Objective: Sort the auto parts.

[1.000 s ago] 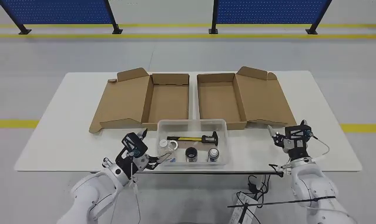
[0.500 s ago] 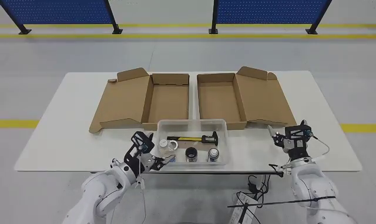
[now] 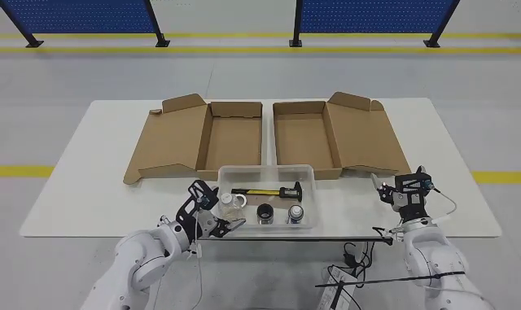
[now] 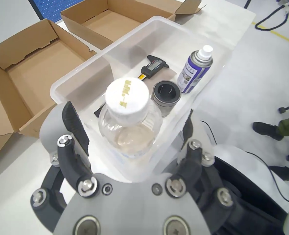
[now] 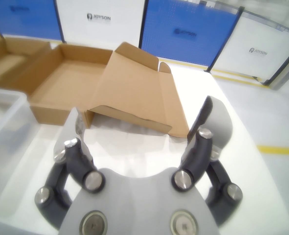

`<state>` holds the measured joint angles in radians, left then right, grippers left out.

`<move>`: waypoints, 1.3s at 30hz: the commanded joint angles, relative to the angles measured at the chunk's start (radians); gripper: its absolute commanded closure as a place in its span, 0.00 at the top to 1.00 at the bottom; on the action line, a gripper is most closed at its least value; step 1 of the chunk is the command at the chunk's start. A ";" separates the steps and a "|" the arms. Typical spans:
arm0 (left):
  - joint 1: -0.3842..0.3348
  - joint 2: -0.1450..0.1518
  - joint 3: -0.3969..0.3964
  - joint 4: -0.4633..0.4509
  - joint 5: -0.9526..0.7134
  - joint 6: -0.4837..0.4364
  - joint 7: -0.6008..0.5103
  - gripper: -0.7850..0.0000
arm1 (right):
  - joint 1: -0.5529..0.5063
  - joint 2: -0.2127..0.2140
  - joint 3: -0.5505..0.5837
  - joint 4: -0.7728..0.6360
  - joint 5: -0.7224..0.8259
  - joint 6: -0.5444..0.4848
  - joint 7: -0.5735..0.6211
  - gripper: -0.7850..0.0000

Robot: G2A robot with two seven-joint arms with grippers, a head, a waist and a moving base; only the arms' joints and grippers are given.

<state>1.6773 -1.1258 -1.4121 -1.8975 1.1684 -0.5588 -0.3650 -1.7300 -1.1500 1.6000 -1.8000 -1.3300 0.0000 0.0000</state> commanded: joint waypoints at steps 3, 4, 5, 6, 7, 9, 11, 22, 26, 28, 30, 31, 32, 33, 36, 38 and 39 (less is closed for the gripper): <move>-0.013 0.003 0.008 0.008 0.001 -0.017 -0.013 1.00 | 0.000 0.000 0.000 0.000 0.000 0.000 0.000 1.00; -0.016 0.003 0.010 0.011 0.007 -0.022 -0.012 1.00 | 0.000 0.000 0.000 0.000 0.000 0.000 0.000 1.00; -0.017 0.004 0.013 0.015 0.003 -0.025 -0.011 1.00 | 0.000 0.000 0.000 0.000 0.000 0.000 0.000 1.00; -0.019 0.004 0.015 0.018 0.001 -0.025 -0.012 1.00 | 0.000 0.000 0.000 0.000 0.000 0.000 0.000 1.00; -0.022 0.004 0.018 0.019 0.002 -0.026 -0.015 1.00 | 0.000 0.000 0.000 0.000 0.000 0.000 0.000 1.00; -0.026 0.005 0.025 0.019 0.001 -0.027 -0.019 1.00 | 0.000 0.000 0.000 0.000 0.000 0.000 0.000 1.00; -0.030 0.005 0.030 0.024 -0.013 -0.020 -0.029 1.00 | 0.000 0.000 0.000 0.000 0.000 0.000 0.000 1.00; -0.062 0.008 0.056 0.042 -0.006 -0.015 -0.037 0.98 | 0.000 0.000 0.000 0.000 0.000 0.000 0.000 1.00; -0.068 0.010 0.065 0.049 0.001 -0.014 -0.028 0.91 | 0.000 0.000 0.000 0.000 0.000 0.000 0.000 1.00; -0.071 0.010 0.069 0.053 0.005 -0.013 -0.025 0.88 | 0.000 0.000 0.000 0.000 0.000 0.000 0.000 1.00; -0.074 0.011 0.072 0.055 0.006 -0.012 -0.023 0.85 | 0.000 0.000 0.000 0.000 0.000 0.000 0.000 1.00; -0.075 0.011 0.073 0.056 0.006 -0.011 -0.022 0.81 | 0.000 0.000 0.000 0.000 0.000 0.000 0.000 1.00; -0.075 0.011 0.074 0.057 0.006 -0.011 -0.021 0.79 | 0.000 0.000 0.000 0.000 0.000 0.000 0.000 1.00; -0.076 0.012 0.076 0.057 0.008 -0.012 -0.021 0.60 | 0.000 0.000 0.000 0.000 0.000 0.000 0.000 1.00; -0.078 0.013 0.080 0.060 0.011 -0.008 -0.016 0.48 | 0.000 0.000 0.000 0.000 0.000 0.000 0.000 1.00; -0.078 0.013 0.082 0.061 0.014 -0.006 -0.012 0.46 | 0.000 0.000 0.000 0.000 0.000 0.000 0.000 1.00; -0.078 0.014 0.082 0.061 0.017 -0.003 -0.008 0.44 | 0.000 0.000 0.000 0.000 0.000 0.000 0.000 1.00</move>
<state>1.5990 -1.1123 -1.3304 -1.8362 1.1825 -0.5647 -0.3768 -1.7300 -1.1500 1.6000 -1.8000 -1.3300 0.0000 0.0000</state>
